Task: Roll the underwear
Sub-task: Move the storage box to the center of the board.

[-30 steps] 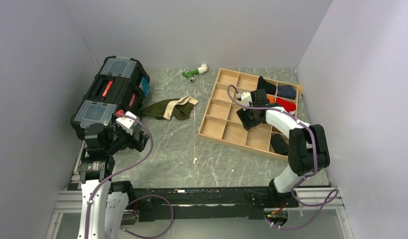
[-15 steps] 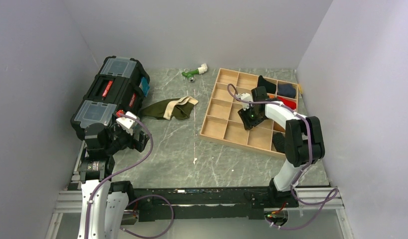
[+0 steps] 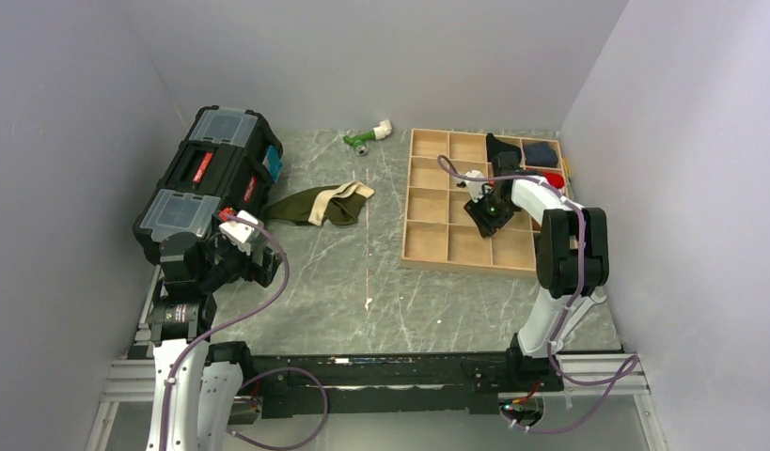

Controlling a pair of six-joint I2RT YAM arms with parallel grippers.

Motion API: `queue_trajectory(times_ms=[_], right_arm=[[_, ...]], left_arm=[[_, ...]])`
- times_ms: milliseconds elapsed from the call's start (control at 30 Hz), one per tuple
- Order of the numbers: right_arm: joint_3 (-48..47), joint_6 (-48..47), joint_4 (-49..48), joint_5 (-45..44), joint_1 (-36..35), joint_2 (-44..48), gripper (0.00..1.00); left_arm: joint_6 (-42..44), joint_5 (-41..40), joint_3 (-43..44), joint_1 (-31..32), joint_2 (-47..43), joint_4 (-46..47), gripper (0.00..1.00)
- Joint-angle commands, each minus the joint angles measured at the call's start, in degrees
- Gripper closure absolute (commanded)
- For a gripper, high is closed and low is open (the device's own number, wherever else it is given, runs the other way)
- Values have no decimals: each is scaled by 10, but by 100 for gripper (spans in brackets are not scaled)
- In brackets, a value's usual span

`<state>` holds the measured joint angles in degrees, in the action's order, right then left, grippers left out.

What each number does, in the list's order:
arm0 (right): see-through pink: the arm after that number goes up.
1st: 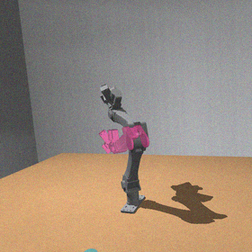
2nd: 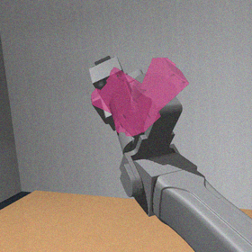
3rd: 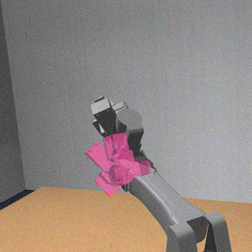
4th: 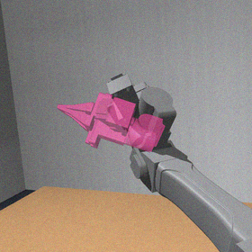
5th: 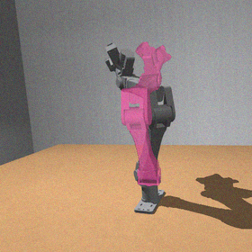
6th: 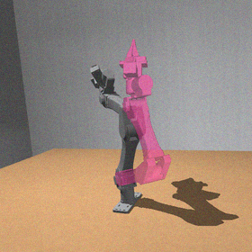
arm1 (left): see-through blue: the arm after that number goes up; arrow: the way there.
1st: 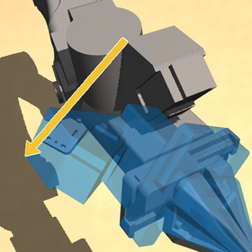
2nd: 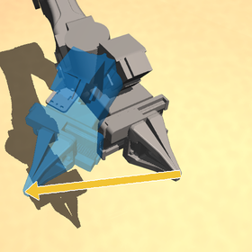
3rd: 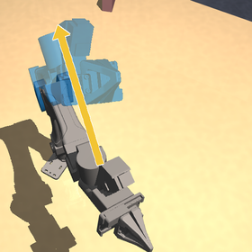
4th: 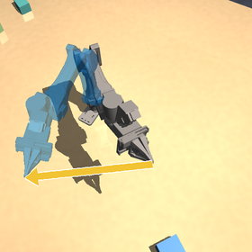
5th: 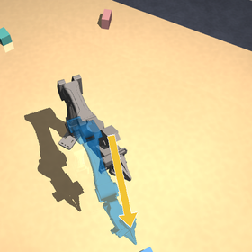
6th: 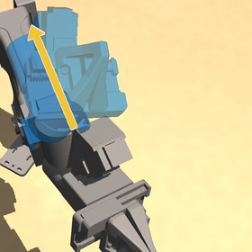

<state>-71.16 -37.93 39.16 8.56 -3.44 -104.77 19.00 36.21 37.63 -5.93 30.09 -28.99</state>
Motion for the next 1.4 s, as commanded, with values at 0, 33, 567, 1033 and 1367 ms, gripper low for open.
queue_trajectory(times_ms=[0, 33, 567, 1033, 1367], right_arm=[[-35, -91, 42, -53, 40, -46, 86], [-43, -93, 43, -56, 51, -52, 86], [-112, -136, 67, -56, 84, -99, 86], [-131, -150, 64, -88, 84, -104, 71], [-113, -74, 39, -10, 84, 3, 30]], left_arm=[[10, 18, 14, -4, -2, 1, 1], [10, 18, 14, -5, -1, 2, 1], [12, 19, 13, -6, 4, 3, 1], [11, 16, 9, -6, 2, 7, 1], [13, -23, 56, -6, 46, -10, 1]])
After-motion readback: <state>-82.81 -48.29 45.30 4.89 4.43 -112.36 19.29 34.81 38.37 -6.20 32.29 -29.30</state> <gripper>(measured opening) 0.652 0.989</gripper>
